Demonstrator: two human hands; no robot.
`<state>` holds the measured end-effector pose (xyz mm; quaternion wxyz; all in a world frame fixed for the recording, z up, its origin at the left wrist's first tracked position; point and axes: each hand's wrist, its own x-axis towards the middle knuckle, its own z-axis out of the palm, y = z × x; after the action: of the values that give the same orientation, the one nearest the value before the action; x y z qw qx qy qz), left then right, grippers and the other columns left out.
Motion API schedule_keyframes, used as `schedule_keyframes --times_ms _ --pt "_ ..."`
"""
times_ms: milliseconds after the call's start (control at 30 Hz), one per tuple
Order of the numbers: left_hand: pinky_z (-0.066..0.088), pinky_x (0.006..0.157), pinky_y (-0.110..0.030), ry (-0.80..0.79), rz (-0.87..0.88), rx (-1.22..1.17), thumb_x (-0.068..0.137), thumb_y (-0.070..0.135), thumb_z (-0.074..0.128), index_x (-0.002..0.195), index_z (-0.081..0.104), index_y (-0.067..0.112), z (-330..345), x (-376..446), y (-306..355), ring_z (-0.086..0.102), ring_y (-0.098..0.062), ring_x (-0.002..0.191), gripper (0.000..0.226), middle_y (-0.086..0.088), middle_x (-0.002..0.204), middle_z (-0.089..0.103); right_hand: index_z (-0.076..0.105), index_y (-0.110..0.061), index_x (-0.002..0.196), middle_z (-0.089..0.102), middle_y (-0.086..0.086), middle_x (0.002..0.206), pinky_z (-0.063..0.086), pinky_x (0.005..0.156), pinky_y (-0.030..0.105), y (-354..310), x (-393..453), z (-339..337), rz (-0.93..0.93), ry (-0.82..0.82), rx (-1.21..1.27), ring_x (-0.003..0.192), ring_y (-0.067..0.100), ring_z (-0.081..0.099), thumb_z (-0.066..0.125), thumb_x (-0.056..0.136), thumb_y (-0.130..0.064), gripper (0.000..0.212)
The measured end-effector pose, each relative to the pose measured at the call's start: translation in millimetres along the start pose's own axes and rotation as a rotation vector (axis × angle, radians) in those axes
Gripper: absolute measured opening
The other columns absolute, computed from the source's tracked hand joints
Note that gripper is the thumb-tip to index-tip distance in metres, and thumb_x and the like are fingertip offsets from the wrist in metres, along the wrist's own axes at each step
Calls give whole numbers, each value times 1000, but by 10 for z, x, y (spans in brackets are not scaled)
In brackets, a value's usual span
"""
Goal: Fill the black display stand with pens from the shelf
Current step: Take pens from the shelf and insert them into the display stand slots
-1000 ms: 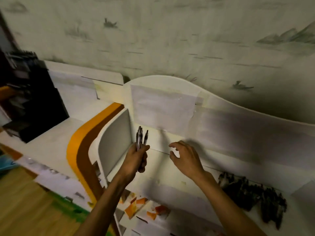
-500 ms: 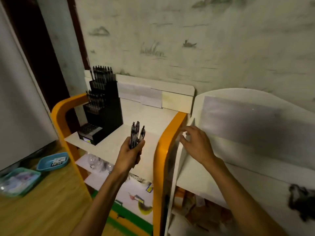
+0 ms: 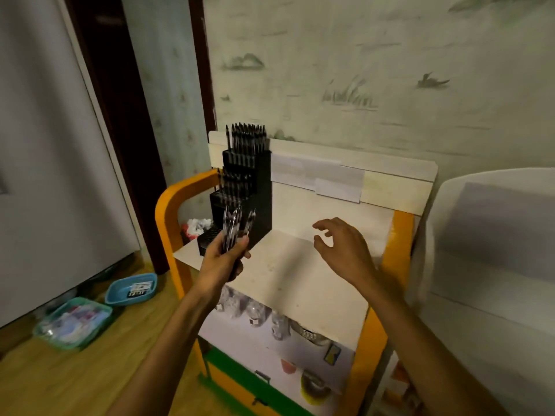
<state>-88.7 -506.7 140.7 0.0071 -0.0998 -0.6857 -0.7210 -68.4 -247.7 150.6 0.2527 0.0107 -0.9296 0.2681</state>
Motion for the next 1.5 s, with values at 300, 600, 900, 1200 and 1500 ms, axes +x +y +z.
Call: schedule_keyframes --times_ms 300,600,900,1200,1500 --pt "45 59 -28 -52 -71 62 97 18 62 112 61 13 -884 1233 -110 58 -22 72 16 -3 79 68 66 -27 120 67 -5 120 47 85 23 -342 925 1018 50 3 21 100 12 63 64 93 -31 27" --pt "41 47 -13 -188 -23 105 94 24 67 116 63 13 -1237 2159 -262 58 -3 57 25 -6 89 74 66 -23 121 67 -1 123 53 96 34 -524 1515 1476 139 36 -30 103 17 64 64 94 -30 28" --pt "45 49 -14 -300 -60 -17 90 18 70 108 69 11 -1217 2725 -496 54 -7 51 19 1 73 71 67 -21 119 68 -1 117 52 96 35 -631 1728 1772 163 36 -138 100 13 63 64 94 -28 26" --pt "52 57 -23 -411 -84 -45 74 18 86 96 73 13 -1254 3281 -729 63 -17 61 26 0 84 75 71 -20 111 69 -7 103 35 76 12 -863 1948 1995 224 194 -179 91 7 58 63 94 -27 20" --pt "54 59 -20 -533 15 65 74 30 86 95 73 21 -1329 3564 -823 67 -13 60 26 5 87 75 76 -25 86 73 -13 78 46 65 7 -1195 2243 2194 429 257 269 76 -1 67 67 92 -38 16"
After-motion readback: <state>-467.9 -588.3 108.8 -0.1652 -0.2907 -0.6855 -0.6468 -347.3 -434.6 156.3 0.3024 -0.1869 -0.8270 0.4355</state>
